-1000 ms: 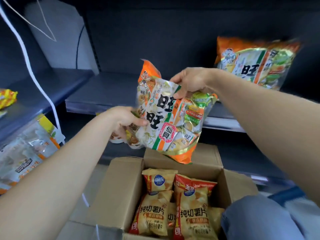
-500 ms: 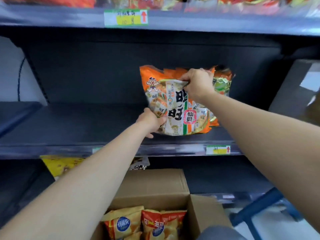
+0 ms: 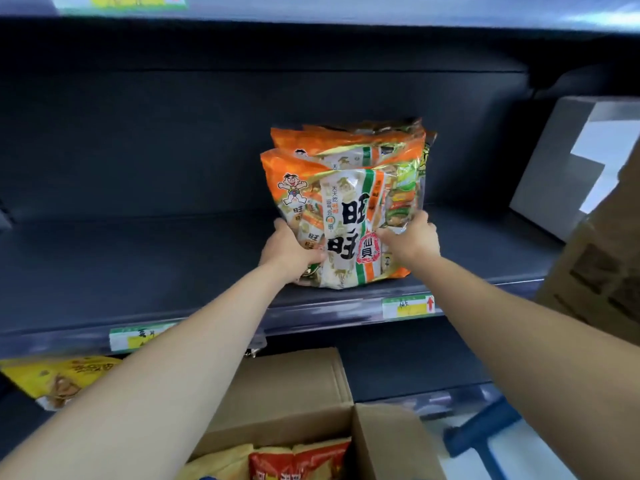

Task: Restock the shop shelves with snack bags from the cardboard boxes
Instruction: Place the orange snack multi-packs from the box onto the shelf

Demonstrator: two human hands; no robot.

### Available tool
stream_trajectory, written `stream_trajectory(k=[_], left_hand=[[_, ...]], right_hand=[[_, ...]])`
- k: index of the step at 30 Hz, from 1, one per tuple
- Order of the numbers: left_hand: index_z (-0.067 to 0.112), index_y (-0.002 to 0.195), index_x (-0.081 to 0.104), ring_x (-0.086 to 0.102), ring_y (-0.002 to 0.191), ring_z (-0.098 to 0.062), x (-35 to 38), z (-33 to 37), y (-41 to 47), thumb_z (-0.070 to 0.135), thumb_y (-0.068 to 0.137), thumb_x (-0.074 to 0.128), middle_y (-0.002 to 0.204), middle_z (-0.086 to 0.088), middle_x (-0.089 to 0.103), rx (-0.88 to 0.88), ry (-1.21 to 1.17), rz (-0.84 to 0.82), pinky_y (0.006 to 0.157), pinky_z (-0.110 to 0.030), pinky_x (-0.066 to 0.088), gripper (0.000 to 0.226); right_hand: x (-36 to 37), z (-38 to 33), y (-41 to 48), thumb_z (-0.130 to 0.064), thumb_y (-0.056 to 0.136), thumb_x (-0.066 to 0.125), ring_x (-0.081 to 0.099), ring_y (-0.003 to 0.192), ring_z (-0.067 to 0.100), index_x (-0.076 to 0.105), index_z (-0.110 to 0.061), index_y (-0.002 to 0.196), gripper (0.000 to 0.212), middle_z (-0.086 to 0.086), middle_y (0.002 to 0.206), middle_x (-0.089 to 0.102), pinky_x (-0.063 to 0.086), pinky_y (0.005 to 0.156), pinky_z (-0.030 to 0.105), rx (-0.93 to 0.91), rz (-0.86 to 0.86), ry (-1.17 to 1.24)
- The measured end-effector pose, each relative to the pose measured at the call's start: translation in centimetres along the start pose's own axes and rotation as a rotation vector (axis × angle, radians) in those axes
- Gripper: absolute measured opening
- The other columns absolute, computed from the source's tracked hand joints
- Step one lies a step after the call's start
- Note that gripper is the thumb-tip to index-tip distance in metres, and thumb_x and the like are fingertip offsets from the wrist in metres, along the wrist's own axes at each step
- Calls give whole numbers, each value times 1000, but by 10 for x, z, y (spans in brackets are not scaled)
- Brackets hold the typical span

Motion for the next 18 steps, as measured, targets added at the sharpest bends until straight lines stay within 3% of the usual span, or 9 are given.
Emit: stream_trajectory(k=[5,12,18], left_hand=[[15,136,32,52,121,-24,30,18,14,25,74,79,132,-2,53,72,-83,-30,91,-34,46,78],[16,132,34,54,118,-26,37,28,27,25,76,78,131,-2,54,58,-73,8,72,-30,46,72],[13,134,37,50,122,-28,31,17,20,24,79,75,134,-5,51,30,-53,14,97,-40,47,68]], right_hand=[[-16,20,21,-40,88,63,48,118,39,35,-8,133,62,17,137,36,44,98,50,76,90,21],[-13,26,34,-37,93,56,50,116,38,35,-4,132,56,19,136,40,46,93,46,94,81,35],[-10,27,12,-30,92,60,45,121,38,37,-2,126,50,19,134,42,44,95,46,82,189,-42]])
Point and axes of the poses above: each hand's wrist, its own y-axis towards the middle knuckle, its own x-axis out of the palm, z = x × y, the point moved 6 cm from there along y, towards the middle knuckle
